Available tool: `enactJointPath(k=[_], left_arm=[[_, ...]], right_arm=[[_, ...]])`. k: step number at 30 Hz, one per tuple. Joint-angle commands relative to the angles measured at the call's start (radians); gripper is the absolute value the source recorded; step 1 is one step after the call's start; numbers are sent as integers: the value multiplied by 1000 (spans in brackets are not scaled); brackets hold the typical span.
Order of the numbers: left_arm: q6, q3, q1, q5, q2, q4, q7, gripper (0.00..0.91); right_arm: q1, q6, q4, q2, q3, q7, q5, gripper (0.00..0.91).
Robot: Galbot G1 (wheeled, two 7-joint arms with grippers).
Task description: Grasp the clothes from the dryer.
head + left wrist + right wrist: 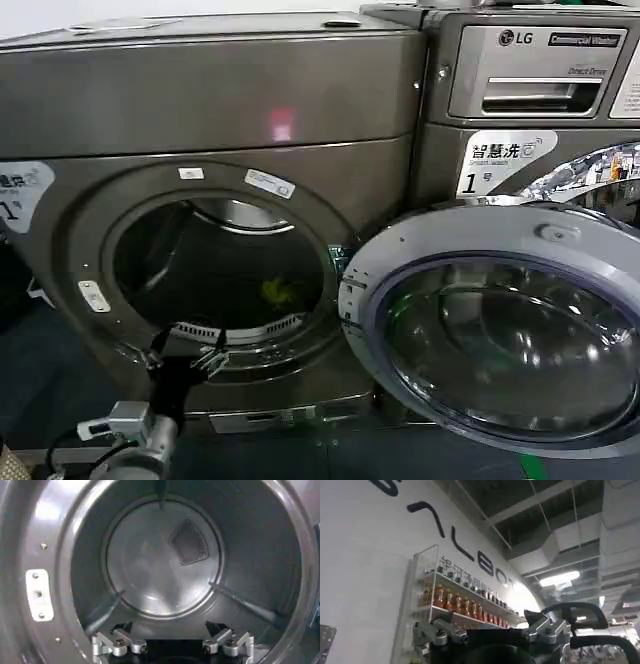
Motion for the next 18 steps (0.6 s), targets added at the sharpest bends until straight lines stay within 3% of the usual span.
enactJointPath(k=[1, 13, 18], left_arm=[[-32, 20, -161, -14, 7, 127, -2, 907], [-79, 116, -620, -31, 12, 598, -25, 907], [-106, 147, -738, -23, -7, 810, -42, 907]], right_arm=[[-6, -3, 23, 4, 8, -3, -9, 907], [-30, -2, 20, 8, 36, -2, -7, 907], [-33, 0, 4, 0, 41, -4, -4, 907]])
